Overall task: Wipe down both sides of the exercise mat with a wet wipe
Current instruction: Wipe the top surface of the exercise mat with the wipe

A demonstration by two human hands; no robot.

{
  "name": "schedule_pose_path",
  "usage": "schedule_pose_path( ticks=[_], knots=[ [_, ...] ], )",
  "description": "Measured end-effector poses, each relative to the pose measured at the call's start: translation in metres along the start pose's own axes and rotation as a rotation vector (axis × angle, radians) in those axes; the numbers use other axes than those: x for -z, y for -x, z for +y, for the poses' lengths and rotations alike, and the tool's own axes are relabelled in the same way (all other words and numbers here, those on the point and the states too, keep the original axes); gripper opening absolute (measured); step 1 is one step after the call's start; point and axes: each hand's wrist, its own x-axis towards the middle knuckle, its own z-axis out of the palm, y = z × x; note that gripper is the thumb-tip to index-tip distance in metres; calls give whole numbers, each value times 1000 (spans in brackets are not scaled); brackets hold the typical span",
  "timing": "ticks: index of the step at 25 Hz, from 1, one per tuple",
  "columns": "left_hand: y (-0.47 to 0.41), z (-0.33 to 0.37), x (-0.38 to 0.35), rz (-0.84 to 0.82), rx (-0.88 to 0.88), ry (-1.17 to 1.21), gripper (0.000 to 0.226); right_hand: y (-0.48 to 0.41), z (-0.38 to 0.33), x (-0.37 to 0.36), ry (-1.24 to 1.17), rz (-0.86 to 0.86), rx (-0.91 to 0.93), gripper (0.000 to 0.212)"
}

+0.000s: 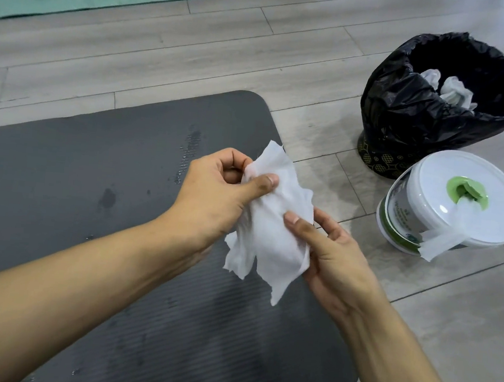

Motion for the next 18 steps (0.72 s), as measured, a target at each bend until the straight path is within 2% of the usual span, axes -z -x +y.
schedule_pose_path(
  ticks=[3, 5, 8, 11, 12, 14, 16, 18],
  knots=[
    [4, 8, -5, -43, 95, 147, 17, 0, 1, 0, -34, -246, -135, 49],
    [3, 10, -6, -55, 158, 168, 14, -1, 6, 1, 13, -276, -126, 54],
    [-5, 7, 3, -7, 230, 166, 18, -2, 6, -2, -18, -169, 12, 43],
    [-4, -6, 16, -188, 453, 181, 42, -6, 4, -5, 104, -44, 140, 32],
    [-1, -13, 18, -239, 545, 158, 43, -8, 6, -6, 178, -20, 153, 30],
    [3, -28, 22, -231, 646, 130, 35, -11, 9, -8, 290, 11, 124, 28],
    [0, -39, 27, -159, 615, 128, 27, -13, 12, -9, 294, -6, 59, 25],
    [-3, -44, 34, -98, 517, 168, 24, -16, 15, -10, 182, -67, 2, 29]
  ],
)
